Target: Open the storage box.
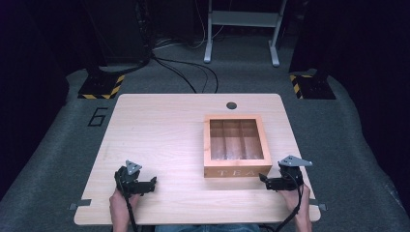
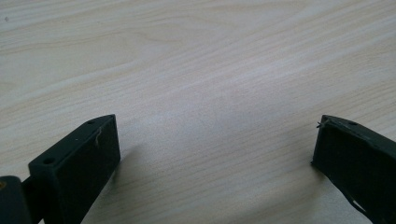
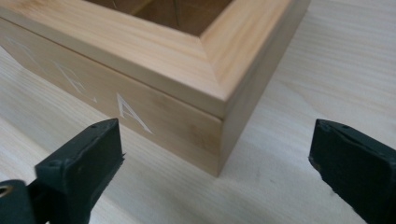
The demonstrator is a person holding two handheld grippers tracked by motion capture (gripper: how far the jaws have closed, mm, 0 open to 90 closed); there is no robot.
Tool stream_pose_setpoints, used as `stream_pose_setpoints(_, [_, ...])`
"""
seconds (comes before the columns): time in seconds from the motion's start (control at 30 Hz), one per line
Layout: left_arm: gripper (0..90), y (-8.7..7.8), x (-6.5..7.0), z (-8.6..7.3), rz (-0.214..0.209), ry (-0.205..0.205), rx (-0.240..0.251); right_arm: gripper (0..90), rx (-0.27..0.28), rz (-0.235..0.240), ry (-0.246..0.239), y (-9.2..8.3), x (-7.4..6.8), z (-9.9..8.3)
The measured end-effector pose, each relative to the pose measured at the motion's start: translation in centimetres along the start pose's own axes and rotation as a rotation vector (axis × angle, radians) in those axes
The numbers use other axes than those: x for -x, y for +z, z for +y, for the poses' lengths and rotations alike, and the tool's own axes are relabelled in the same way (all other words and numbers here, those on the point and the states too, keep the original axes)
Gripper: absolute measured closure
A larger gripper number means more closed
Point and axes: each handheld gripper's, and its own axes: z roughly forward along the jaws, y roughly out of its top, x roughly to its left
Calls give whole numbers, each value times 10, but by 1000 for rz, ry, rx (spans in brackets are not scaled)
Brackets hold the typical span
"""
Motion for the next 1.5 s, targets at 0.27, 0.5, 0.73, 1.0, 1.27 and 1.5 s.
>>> stream_pose_setpoints(0.27, [4, 0, 0, 0, 2, -2, 4, 225, 44, 16, -25, -2, -3, 8])
stream_pose_setpoints(0.5, [4, 1, 0, 0, 1, -4, 5, 341, 52, 33, -46, -3, -6, 8])
stream_pose_setpoints(0.73, [4, 1, 0, 0, -5, -8, 3, 441, 72, 38, -32, -9, -2, 5])
stream_pose_setpoints(1.0, [4, 1, -1, 0, -6, -9, 2, 470, 86, 29, -27, -11, -2, 4])
stream_pose_setpoints(1.27, [4, 1, -1, 0, -6, -9, 2, 492, 113, 25, -24, -12, -3, 5])
stream_pose_setpoints(1.5, [4, 1, 0, 0, -6, -9, 3, 495, 144, 17, -37, -14, -4, 10])
